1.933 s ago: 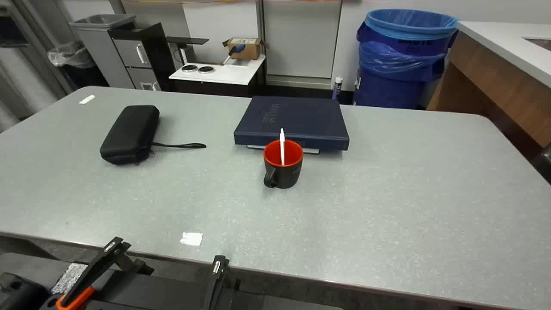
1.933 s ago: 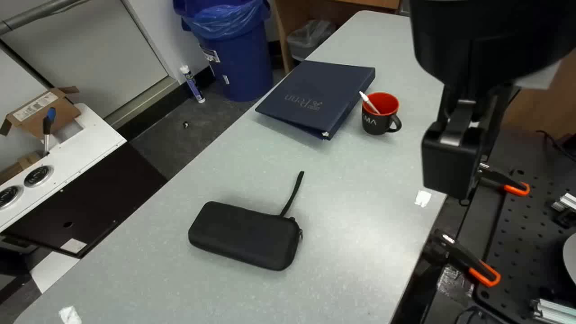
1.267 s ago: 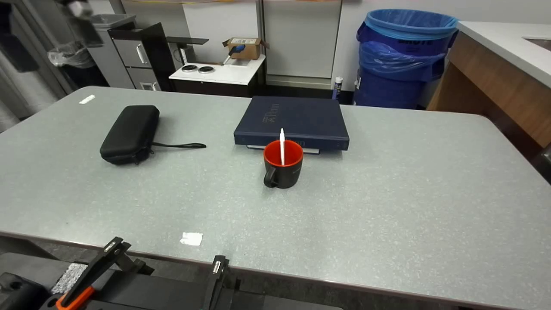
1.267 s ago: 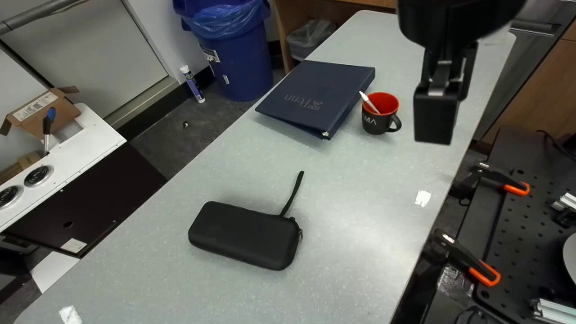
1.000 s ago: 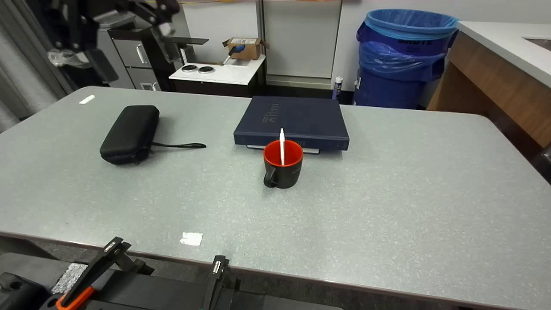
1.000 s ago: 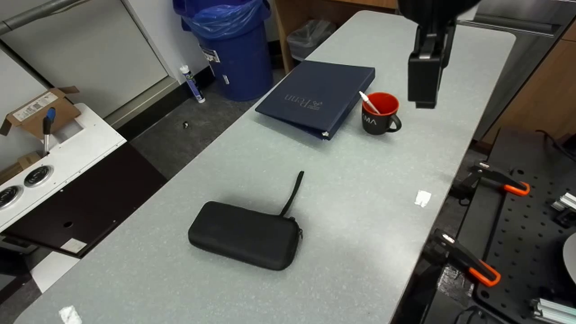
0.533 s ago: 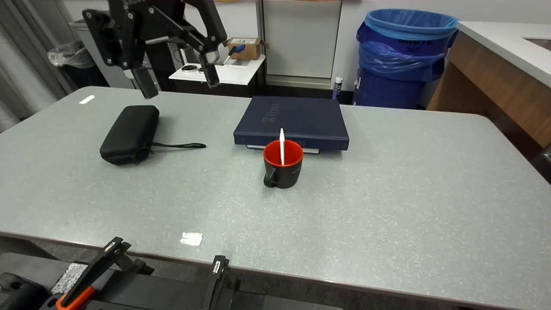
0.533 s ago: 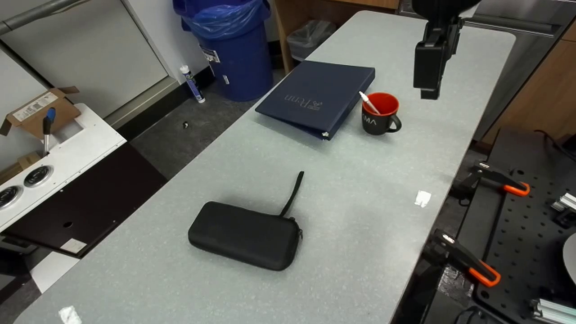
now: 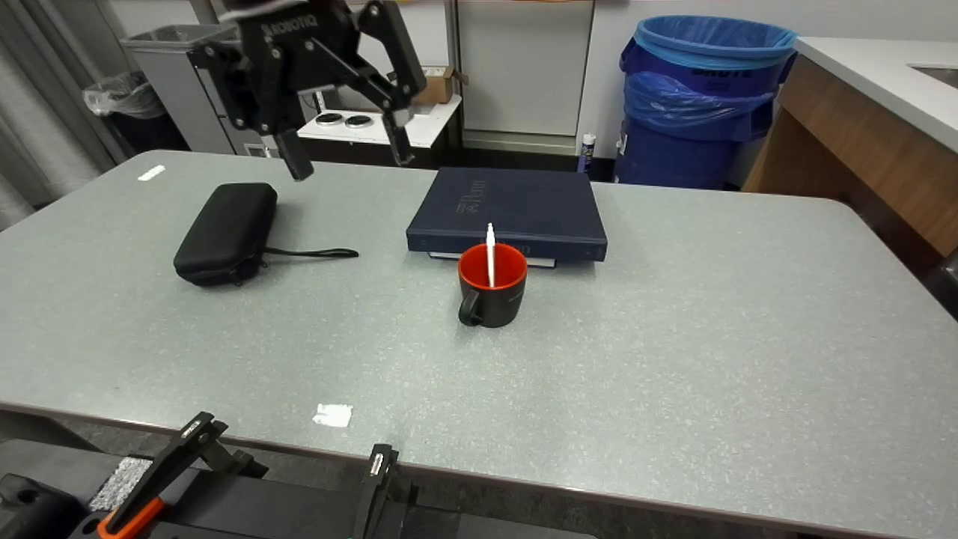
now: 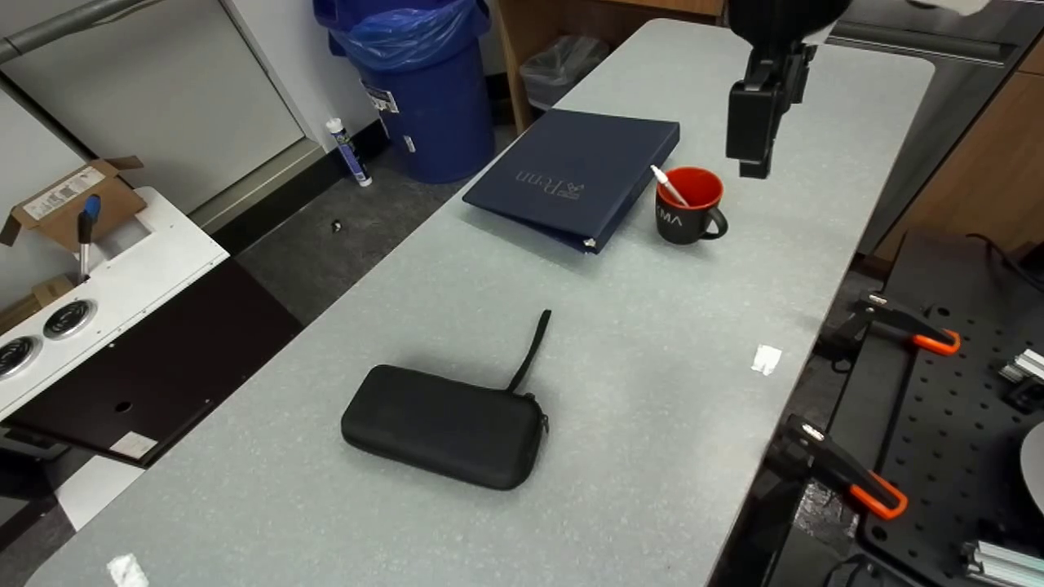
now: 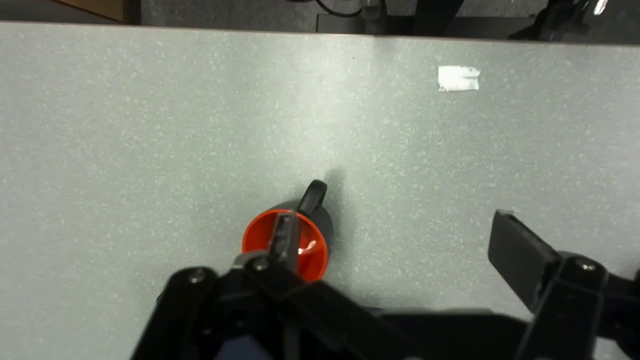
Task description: Remove the pen from the mug cup and put it on the table
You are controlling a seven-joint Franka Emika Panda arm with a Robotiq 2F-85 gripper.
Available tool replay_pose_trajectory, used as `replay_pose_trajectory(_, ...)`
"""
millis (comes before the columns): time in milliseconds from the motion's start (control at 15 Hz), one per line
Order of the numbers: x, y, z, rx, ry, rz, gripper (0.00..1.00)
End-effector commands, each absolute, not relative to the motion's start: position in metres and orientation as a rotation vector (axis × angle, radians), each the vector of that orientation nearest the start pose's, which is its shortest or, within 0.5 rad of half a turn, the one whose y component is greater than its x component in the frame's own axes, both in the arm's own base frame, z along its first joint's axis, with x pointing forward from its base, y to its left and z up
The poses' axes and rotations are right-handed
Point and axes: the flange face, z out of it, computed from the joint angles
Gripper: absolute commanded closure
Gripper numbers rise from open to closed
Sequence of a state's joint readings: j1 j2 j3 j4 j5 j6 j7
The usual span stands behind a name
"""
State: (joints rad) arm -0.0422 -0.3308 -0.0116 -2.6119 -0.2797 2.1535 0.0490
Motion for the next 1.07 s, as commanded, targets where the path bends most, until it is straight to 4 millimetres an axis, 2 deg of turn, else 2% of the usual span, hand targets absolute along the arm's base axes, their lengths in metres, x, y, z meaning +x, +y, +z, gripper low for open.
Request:
replay_pose_trajectory(0,0.430,-0.080,0.312,-3.363,0.022,0.142,0.00)
replay_pose_trajectory(133,0.450,-0.104,0.285,-3.343,0.119,0.072,0.00)
replay_pose_trajectory(400,0.481,-0.124,0.253,-3.313,0.235,0.005,0.00)
replay_pose_trajectory(467,0.484,-0.124,0.251,-3.305,0.254,0.026,0.00)
replay_pose_trajectory(533,0.466,-0.121,0.258,-3.313,0.190,0.035,0.00)
replay_pose_trajectory(667,0.470,-0.122,0.250,-3.313,0.189,0.057,0.00)
replay_pose_trajectory(867,0.469,-0.121,0.253,-3.314,0.189,0.048,0.00)
replay_pose_trajectory(1000,0.478,-0.117,0.241,-3.290,0.153,0.031,0.00)
